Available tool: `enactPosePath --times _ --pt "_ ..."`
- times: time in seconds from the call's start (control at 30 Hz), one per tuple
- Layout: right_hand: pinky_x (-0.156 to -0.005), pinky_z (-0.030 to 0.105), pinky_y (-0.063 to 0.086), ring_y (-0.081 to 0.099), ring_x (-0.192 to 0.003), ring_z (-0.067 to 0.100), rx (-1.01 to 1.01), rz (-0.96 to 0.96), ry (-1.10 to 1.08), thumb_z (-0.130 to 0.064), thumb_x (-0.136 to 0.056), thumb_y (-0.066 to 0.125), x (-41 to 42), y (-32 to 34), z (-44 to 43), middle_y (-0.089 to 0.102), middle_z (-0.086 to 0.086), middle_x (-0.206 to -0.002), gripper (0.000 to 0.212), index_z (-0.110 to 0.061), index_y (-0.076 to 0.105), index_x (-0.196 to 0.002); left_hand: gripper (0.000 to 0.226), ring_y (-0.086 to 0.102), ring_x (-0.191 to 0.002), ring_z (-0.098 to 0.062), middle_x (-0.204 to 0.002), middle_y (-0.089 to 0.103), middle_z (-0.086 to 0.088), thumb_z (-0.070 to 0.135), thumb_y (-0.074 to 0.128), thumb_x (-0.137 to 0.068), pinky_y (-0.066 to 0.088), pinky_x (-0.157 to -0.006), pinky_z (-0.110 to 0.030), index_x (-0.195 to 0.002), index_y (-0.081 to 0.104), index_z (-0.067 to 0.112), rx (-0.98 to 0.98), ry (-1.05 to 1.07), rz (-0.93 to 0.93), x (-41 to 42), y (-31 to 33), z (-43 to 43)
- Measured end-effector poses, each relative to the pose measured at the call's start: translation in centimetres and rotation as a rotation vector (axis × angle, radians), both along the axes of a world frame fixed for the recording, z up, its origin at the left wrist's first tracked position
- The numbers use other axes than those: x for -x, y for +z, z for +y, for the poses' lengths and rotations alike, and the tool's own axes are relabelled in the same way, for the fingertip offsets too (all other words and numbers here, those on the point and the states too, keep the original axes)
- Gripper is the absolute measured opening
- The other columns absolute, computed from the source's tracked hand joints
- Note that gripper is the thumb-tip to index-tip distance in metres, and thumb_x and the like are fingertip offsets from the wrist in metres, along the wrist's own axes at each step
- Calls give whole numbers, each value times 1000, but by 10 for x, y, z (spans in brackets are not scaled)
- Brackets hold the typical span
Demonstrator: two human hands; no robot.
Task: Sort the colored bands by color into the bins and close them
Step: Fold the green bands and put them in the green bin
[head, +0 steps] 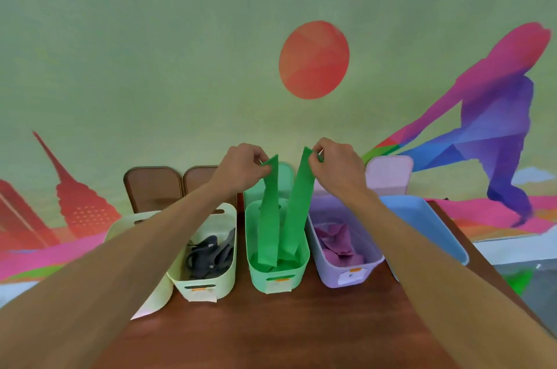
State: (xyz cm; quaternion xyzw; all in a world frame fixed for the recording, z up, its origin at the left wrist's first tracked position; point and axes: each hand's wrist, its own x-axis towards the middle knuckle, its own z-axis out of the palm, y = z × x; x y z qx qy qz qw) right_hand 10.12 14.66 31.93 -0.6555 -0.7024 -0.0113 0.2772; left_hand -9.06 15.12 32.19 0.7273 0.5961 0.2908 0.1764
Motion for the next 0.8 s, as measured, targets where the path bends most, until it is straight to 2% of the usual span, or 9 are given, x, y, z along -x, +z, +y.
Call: enactPosePath --times 0.07,0.17,0.23,0.33,0.4,0.5,0.57,0.7,0.8 --pt "-63 27 35 52 -71 24 35 54 26 -23 -93 47 -2 -10 13 65 6 -83 20 -13 62 -103 12 61 -68 -19 -77 70 -8 19 66 -84 52 -67 -31 -90 71 9 27 28 -1 -2 -9 11" --pt "-67 29 40 61 -84 27 115 113 82 -24 -93 47 -4 -40 32 71 7 -91 20 -15 62 -103 12 59 -59 -16 -64 65 -2 20 66 -84 50 -63 -30 -90 69 10 92 68 22 -5 -32 25" --pt "-67 28 40 62 -88 28 155 113 125 -25 -95 47 -4 -62 41 71 8 -94 21 -15 62 -105 14 58 -57 -14 -66 65 -3 21 66 -84 50 -63 -28 -92 68 10 151 86 45 -8 -52 34" --pt "-69 29 42 64 -88 27 221 130 180 -26 -96 48 -5 -91 53 71 8 -93 22 -13 63 -106 23 65 -69 -20 -73 67 -5 24 66 -86 52 -77 -30 -99 68 5 224 155 38 -11 -84 43" --pt "-74 32 46 64 -90 28 289 142 209 -29 -96 50 -6 -111 61 71 9 -95 24 -12 63 -108 26 68 -80 -26 -87 70 -9 25 61 -90 52 -84 -34 -105 67 3 291 215 -11 -14 -106 44" --pt "-84 38 50 62 -102 32 420 127 240 -32 -94 51 -4 -136 69 70 11 -105 31 -12 61 -115 32 66 -96 -28 -109 69 -11 24 53 -93 51 -91 -38 -117 63 5 399 266 -101 -17 -135 38" --pt "-89 42 50 60 -108 33 506 124 242 -33 -92 52 -1 -147 69 68 12 -112 32 -14 61 -116 32 64 -102 -27 -114 66 -11 20 52 -93 49 -96 -40 -120 62 5 452 276 -133 -15 -147 32" --pt "-85 42 52 63 -101 31 572 112 289 -28 -89 51 6 -162 61 70 11 -105 27 -13 67 -104 17 59 -86 -22 -91 60 -8 17 47 -94 48 -90 -38 -95 64 12 494 204 -86 -2 -152 18" --pt "-82 39 54 66 -92 28 627 101 349 -21 -90 49 17 -167 53 72 11 -98 25 -8 69 -96 25 60 -95 -19 -97 63 -3 16 48 -94 45 -87 -27 -109 67 10 517 159 -9 17 -152 6"
